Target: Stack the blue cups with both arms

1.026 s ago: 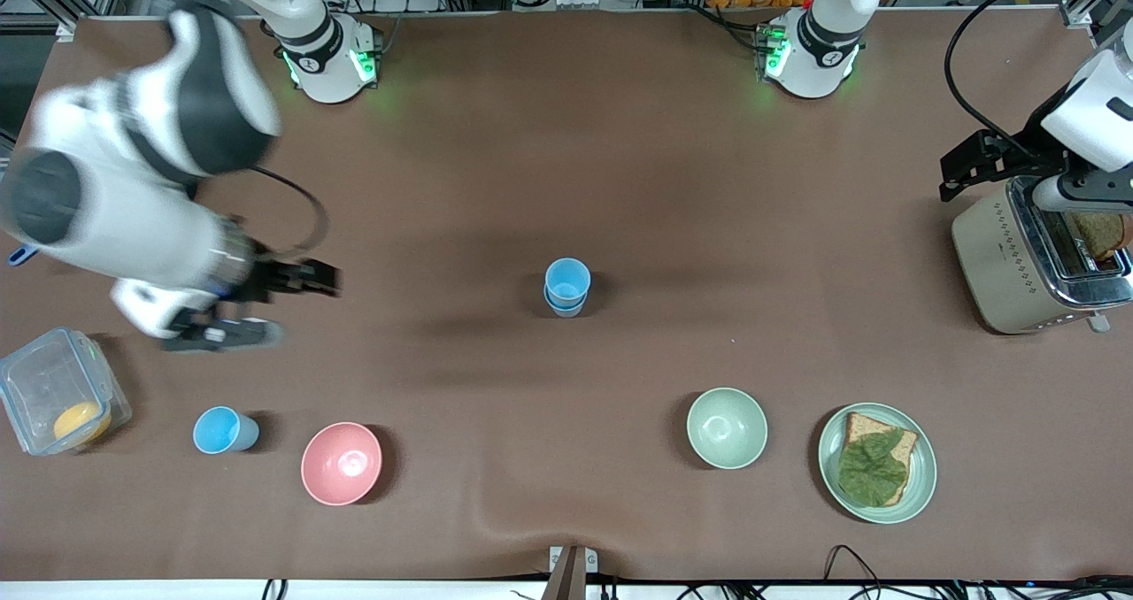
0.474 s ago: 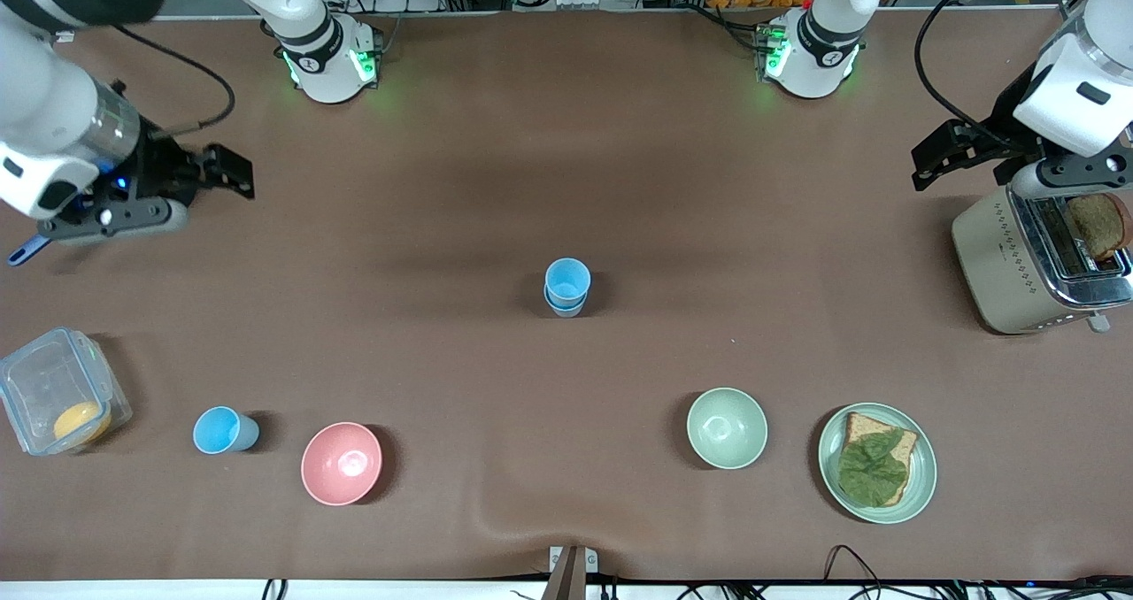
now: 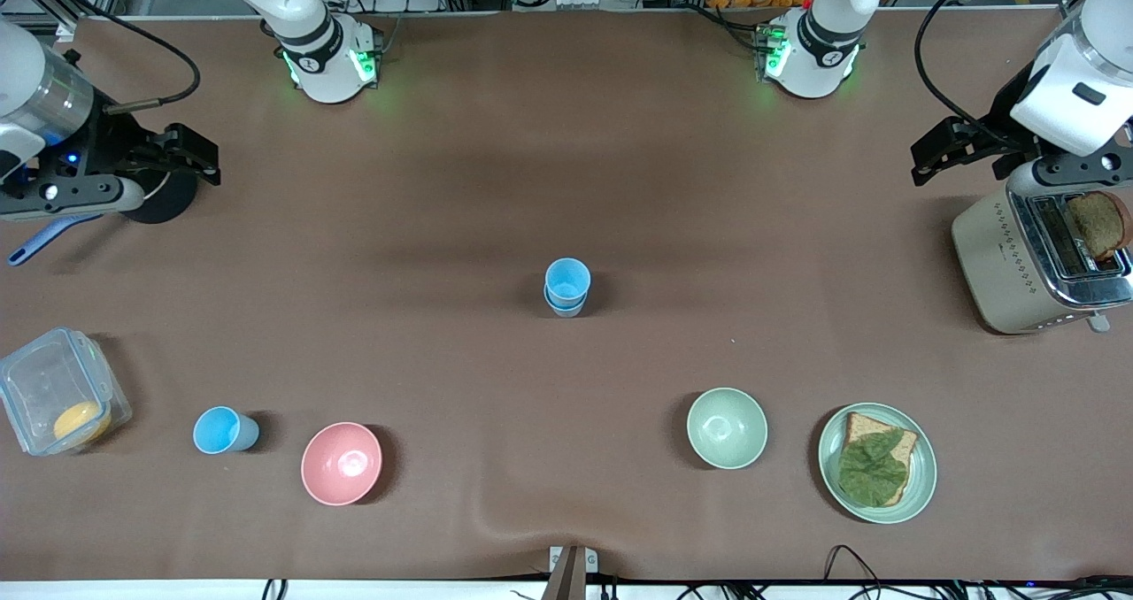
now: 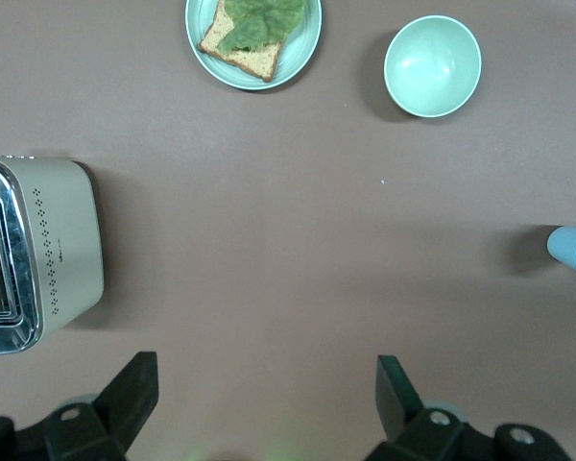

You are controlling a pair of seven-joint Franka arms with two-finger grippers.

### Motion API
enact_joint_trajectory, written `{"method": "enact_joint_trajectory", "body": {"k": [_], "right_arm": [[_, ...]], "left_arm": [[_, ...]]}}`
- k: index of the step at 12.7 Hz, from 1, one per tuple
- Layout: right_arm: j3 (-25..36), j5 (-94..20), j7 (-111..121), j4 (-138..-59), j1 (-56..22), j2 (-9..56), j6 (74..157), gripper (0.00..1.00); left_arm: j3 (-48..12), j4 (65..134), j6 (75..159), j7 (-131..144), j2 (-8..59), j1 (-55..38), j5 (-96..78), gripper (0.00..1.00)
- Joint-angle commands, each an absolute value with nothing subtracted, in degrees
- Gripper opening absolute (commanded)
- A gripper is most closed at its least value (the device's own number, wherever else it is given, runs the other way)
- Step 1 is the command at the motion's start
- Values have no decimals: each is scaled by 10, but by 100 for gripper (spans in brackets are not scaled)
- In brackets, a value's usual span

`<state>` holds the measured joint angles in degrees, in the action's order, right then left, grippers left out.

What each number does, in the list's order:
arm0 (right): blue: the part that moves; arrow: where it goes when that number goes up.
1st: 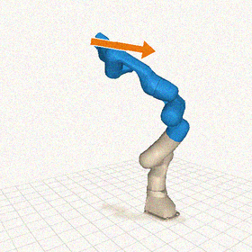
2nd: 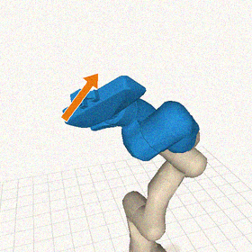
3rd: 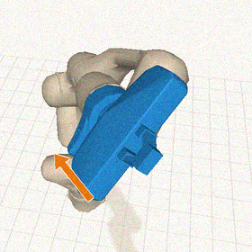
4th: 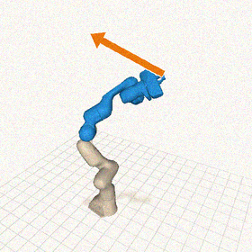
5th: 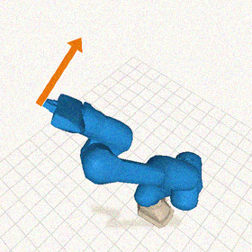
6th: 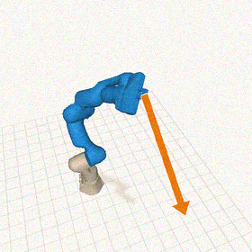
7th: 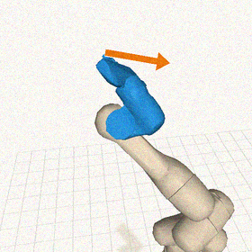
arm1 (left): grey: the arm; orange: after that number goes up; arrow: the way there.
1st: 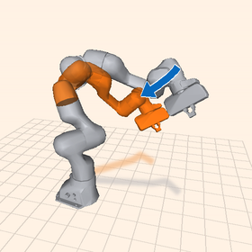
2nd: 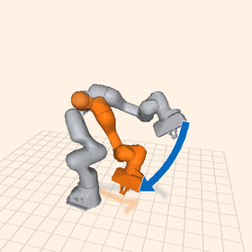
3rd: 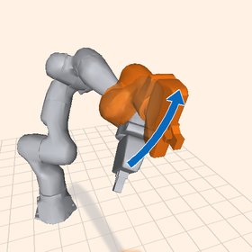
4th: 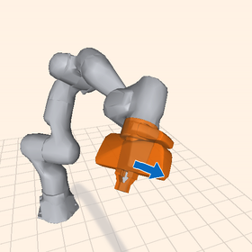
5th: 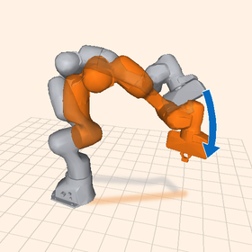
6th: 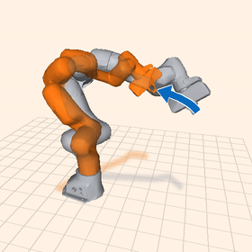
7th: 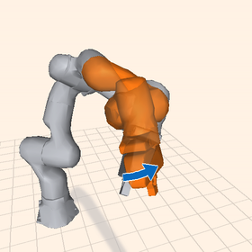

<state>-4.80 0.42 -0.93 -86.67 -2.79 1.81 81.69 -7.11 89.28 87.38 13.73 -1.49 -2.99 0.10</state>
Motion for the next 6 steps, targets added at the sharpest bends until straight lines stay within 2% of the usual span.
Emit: {"method": "enact_joint_trajectory", "body": {"k": [1, 3, 6], "right_arm": [[-62, 16, -7, -858, -15, 23, 804, 100], [-60, 15, -8, -861, -14, 22, 801, 100], [-19, 6, -9, -867, -14, 22, 807, 100]], "left_arm": [[-71, 889, 875, 122, -18, -27, 1, 100], [-70, 878, 875, 130, -16, -30, 1, 100], [-67, 877, 875, 127, -11, -29, 1, 100]]}}
